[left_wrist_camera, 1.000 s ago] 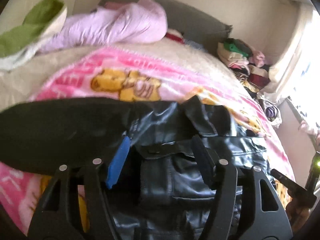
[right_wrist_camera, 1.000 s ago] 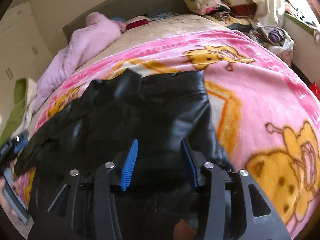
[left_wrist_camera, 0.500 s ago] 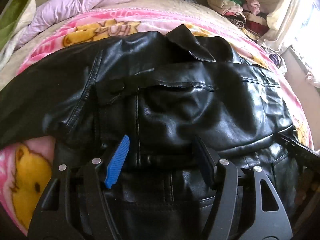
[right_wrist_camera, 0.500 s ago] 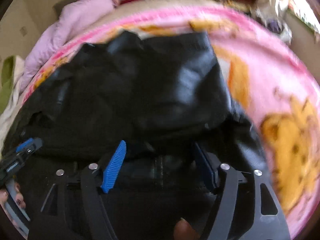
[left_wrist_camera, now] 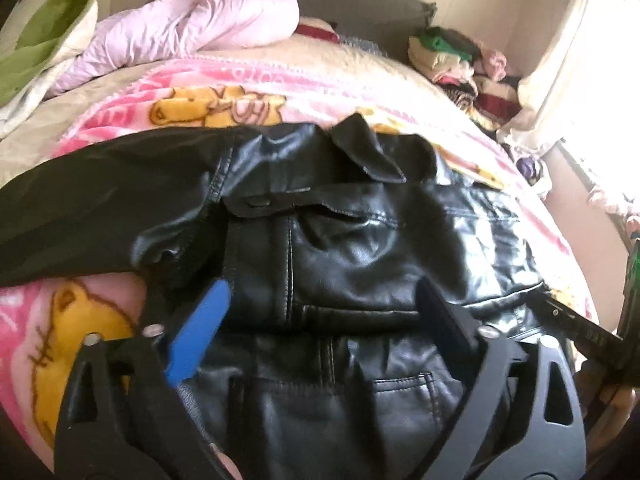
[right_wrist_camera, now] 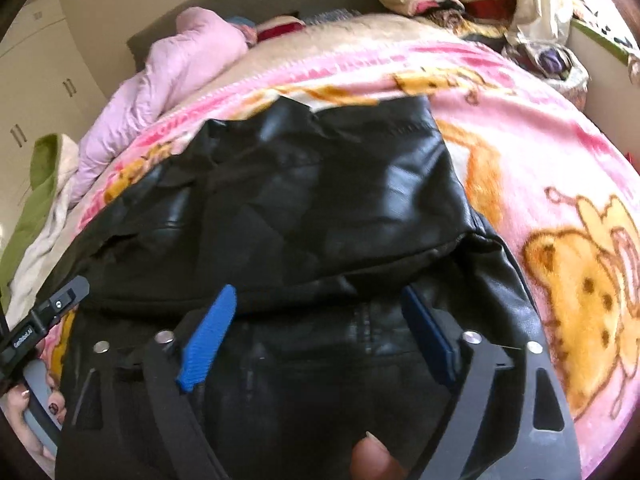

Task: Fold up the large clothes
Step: 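Move the left tool to the other sleeve cuff and grasp it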

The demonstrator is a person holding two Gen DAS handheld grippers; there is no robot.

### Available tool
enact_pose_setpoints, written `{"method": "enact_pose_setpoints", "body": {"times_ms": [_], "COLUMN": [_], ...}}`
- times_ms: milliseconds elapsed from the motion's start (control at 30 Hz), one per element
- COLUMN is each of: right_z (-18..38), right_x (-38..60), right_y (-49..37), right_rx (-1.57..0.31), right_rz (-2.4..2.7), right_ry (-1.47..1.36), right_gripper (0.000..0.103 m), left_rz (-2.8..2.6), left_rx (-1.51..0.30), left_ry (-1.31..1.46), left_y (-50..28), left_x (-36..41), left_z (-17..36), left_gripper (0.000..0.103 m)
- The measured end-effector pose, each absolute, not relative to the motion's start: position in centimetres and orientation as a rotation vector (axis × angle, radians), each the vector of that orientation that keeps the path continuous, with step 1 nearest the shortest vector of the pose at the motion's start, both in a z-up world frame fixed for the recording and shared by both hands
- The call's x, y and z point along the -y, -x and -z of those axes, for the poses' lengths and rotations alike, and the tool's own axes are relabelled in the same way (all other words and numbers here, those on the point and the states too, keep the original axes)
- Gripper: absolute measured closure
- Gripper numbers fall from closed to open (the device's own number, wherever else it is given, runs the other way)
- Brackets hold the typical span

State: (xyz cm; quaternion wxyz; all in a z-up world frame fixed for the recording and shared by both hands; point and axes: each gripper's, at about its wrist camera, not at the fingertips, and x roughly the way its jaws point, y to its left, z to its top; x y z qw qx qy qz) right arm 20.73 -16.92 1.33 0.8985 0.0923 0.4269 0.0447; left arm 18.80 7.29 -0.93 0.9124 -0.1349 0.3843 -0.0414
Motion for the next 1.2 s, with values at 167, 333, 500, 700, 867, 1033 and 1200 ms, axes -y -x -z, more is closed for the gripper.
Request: {"method": "enact_pose_setpoints", "body": {"times_ms": [167, 333, 500, 700, 867, 1033, 1200], "right_z": [-2.4, -3.6, -4.6, -5.6, -6.2, -6.5, -6.7], "right_x": [15.7, 13.9, 11.7, 8.2, 5.4, 2.7, -0.5], "right_y": [-19.9, -19.5, -19.2, -19.5, -19.9, -20.4, -20.8], "right_rx": [-0.853, -0.825, -0.801, -0.784, -0.772, -0.772, -0.764], "right_rz": [-0.111, -0.138, -0.181, -0.245, -0.295, -0.342, -0.389], "right_ry": [-0.187, -0.151, -0.126, -0.093, -0.069, -0.047, -0.013], "right_gripper": [0.007, 0.006, 0.006, 0.005, 0.005, 0.005, 0.005], "left_rz": [0.064, 0.013, -0.037, -0.108, -0.174, -0.242, -0.323], "left_rx": [-0.791, -0.784, -0.754, -0.732, -0.712, -0.699, -0.682], "left_ry": [0.317, 0.341, 0.346, 0.377, 0.376, 0.425, 0.480], "left_y": [-18.3, -17.6, -16.5, -15.5, -14.7, -13.6, -12.0], "left_x": [-8.4, -9.7, -11.2, -13.8, -15.6, -18.5, -22.1], "left_z": [0.9, 0.9, 0.4, 0.1, -0.6, -0.7, -0.5], "left_gripper": [0.009, 0.009, 0.009, 0.009, 0.009, 0.009, 0.009]}}
